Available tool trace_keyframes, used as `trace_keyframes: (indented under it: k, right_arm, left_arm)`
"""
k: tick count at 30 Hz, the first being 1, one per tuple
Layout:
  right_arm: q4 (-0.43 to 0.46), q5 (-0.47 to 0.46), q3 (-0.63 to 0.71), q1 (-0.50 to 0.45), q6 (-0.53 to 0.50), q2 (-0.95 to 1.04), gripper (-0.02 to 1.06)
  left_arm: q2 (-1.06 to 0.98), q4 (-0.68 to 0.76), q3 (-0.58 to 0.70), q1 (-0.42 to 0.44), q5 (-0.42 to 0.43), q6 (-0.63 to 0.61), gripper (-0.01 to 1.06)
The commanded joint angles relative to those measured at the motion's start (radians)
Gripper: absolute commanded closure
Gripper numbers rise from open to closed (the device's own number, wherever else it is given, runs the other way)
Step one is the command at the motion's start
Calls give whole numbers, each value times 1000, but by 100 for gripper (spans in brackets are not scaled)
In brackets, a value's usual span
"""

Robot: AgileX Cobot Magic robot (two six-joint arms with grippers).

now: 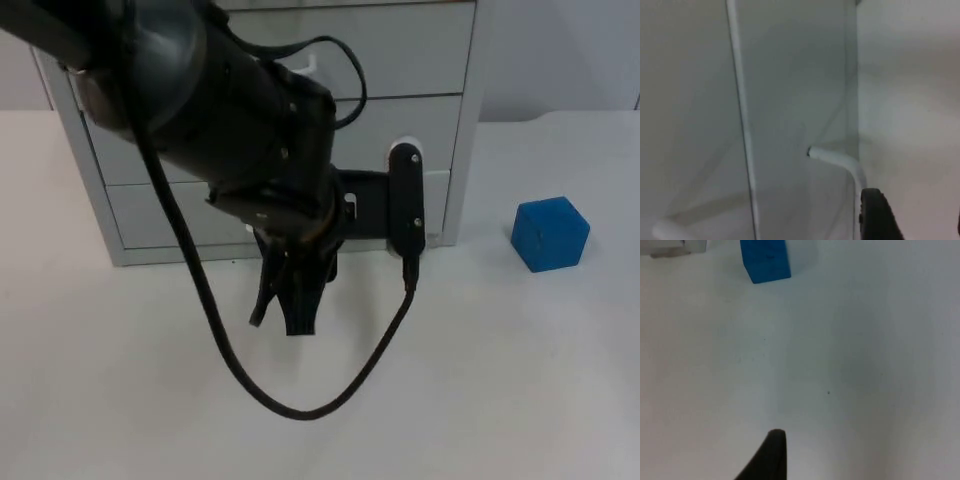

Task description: Open the drawer with the left hand, place the block into the drawer with the right hand, then close the drawer with the left hand.

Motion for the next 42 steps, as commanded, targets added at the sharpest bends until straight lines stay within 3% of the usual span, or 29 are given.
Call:
trace_keyframes:
  k: [1,6,16,26,28,30,31,33,37,42]
  right_arm:
    - [3,-8,-5,0,-4,-3,-1]
    - [3,-8,-5,0,-4,-3,-1]
    - [3,-13,-5,0,-4,-3,-1]
    - [5,-14,-5,0,-4,-3,-1]
    - [5,-14,-5,0,-4,-3,-1]
    - [5,-14,-5,0,-4,-3,-1]
    - [5,-14,-5,0,-4,-3,-1]
    - [5,-14,-5,0,-4,-3,-1]
    - [5,-14,-5,0,-4,-3,-1]
    - [5,-14,-5,0,-4,-3,-1]
  left_arm:
    - [16,18,-12,23,-1,-25,65]
    - [20,25,-17,67,-17,-53,65]
    - [26,25,-17,113,-142,-53,65]
    - [88,47,-19,124,-119,-53,65]
    - [93,47,-19,124,-115,-53,75]
    - [93,52,-19,124,-119,-49,93]
    - [93,52,-19,124,-119,-49,93]
    - [95,61,-19,124,-124,-49,105]
    - [95,59,-19,124,-112,-49,105]
    - [95,30,-19,72,0,-40,105]
